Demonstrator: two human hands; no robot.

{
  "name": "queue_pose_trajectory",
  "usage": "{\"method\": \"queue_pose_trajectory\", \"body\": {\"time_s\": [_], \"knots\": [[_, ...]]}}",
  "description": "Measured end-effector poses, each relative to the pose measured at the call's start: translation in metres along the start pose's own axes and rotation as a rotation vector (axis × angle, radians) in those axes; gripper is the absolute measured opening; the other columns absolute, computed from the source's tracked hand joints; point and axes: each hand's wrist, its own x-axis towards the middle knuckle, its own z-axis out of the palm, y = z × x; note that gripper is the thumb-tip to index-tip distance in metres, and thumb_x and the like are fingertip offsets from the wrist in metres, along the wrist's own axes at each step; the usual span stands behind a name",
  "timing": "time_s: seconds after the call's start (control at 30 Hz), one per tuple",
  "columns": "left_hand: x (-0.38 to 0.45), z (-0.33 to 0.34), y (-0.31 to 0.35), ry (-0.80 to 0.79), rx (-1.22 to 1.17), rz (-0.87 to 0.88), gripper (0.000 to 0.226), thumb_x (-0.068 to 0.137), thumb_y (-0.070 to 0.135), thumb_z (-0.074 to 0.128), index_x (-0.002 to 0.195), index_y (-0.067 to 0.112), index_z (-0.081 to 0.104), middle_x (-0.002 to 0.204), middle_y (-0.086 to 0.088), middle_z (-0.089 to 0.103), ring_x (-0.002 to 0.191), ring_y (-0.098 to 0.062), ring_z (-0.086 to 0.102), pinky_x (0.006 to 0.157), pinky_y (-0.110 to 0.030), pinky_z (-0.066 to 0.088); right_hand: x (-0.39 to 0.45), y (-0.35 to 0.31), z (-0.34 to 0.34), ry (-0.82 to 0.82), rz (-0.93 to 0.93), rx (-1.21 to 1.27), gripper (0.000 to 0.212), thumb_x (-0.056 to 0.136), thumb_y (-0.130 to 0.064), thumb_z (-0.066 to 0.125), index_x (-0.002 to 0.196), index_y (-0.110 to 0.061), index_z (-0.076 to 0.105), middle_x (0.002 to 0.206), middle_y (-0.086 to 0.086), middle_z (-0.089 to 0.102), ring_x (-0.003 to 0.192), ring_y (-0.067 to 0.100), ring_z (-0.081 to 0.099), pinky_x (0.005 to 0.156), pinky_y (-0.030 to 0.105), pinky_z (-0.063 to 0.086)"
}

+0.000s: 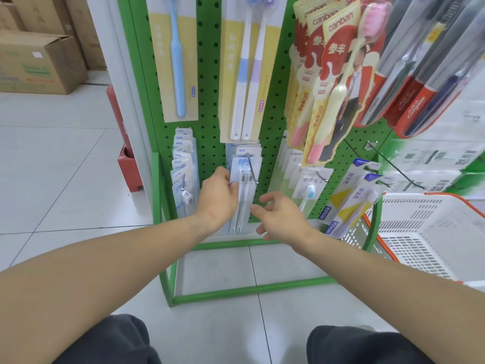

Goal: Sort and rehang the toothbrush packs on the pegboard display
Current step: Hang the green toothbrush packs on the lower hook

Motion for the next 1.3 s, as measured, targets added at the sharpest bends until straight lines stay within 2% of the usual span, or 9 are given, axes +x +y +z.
{"method": "queue_pose_trajectory", "body": {"time_s": [0.17,0.3,0.43,0.63,0.77,0.93,1.07,1.2,1.3], "knots": [[0.006,0.000,-0.001,0.011,0.000,-0.029,0.007,0.102,0.018,0.053,0.100,0.011,0.053,0.081,-0.003,0.060,0.070,-0.014,0.053,0.056,-0.026,0.041,0.001,0.022,-0.023,-0.035,0.134,0.012,0.012,0.096,-0.014,0.061,0.086,-0.008,0.065,0.088,0.005,0.067,0.071,0.017,0.066,0.068,0.035,0.060],[0.007,0.003,-0.001,0.014,-0.028,-0.049,0.006,0.102,0.018,0.053,0.100,0.013,0.052,0.079,-0.001,0.058,0.069,-0.011,0.052,0.055,-0.023,0.037,0.006,0.038,-0.033,0.306,0.263,0.071,0.058,0.087,-0.027,0.076,0.127,0.001,0.045,0.120,0.003,0.041,0.108,0.028,0.051,0.087,0.041,0.051],[0.006,0.007,0.001,0.010,-0.057,-0.057,0.007,0.102,0.018,0.054,0.100,0.013,0.052,0.079,-0.001,0.058,0.069,-0.010,0.052,0.055,-0.022,0.039,0.007,0.039,-0.038,0.460,0.136,0.018,0.093,0.075,-0.040,0.088,0.141,-0.007,0.031,0.141,0.011,0.035,0.129,0.029,0.043,0.106,0.042,0.043],[0.005,0.004,-0.001,0.024,-0.066,-0.044,0.007,0.101,0.019,0.056,0.099,0.013,0.052,0.079,0.002,0.059,0.072,-0.011,0.054,0.059,-0.026,0.040,0.012,0.036,-0.050,0.489,-0.030,0.077,0.067,0.086,-0.036,0.081,0.136,-0.011,0.045,0.130,0.006,0.055,0.116,0.024,0.057,0.100,0.037,0.048],[0.005,0.001,-0.005,0.010,-0.035,-0.052,0.015,0.102,0.026,0.055,0.100,0.011,0.053,0.077,0.000,0.058,0.074,-0.018,0.055,0.063,-0.030,0.042,0.012,0.039,-0.055,0.491,-0.038,0.081,0.050,0.082,-0.037,0.084,0.113,-0.018,0.049,0.106,-0.001,0.057,0.099,0.023,0.062,0.089,0.040,0.053],[0.003,0.002,-0.006,-0.204,0.118,-0.268,0.055,0.102,0.038,0.051,0.123,-0.013,0.052,0.065,-0.002,0.050,0.056,-0.020,0.057,0.056,-0.030,0.047,0.007,0.039,-0.058,0.493,-0.040,0.089,0.053,0.072,-0.043,0.090,0.098,-0.017,0.053,0.088,-0.003,0.053,0.083,0.027,0.063,0.076,0.043,0.057],[-0.013,0.000,0.007,-0.592,0.246,-0.439,0.042,0.102,0.030,0.051,0.126,-0.004,0.053,0.094,-0.013,0.073,0.069,-0.028,0.075,0.072,-0.040,0.064,0.001,0.037,-0.065,0.519,0.001,0.071,0.062,0.062,-0.054,0.093,0.086,-0.021,0.046,0.084,0.002,0.061,0.074,0.025,0.064,0.060,0.032,0.047],[-0.036,0.002,0.018,-0.899,0.428,-0.275,0.039,0.102,0.037,0.052,0.118,0.003,0.061,0.099,-0.008,0.077,0.072,-0.024,0.076,0.069,-0.031,0.061,-0.006,0.034,-0.074,0.522,0.048,0.063,0.071,0.057,-0.061,0.092,0.091,-0.017,0.049,0.087,0.005,0.065,0.080,0.018,0.062,0.056,0.027,0.038],[-0.044,0.008,0.027,-0.833,0.366,-0.084,0.026,0.100,0.038,0.053,0.105,0.015,0.064,0.093,-0.007,0.077,0.076,-0.024,0.076,0.063,-0.027,0.057,-0.010,0.032,-0.080,0.517,0.087,0.081,0.073,0.054,-0.062,0.093,0.090,-0.013,0.052,0.082,-0.002,0.056,0.080,0.014,0.055,0.064,0.029,0.041]]}}
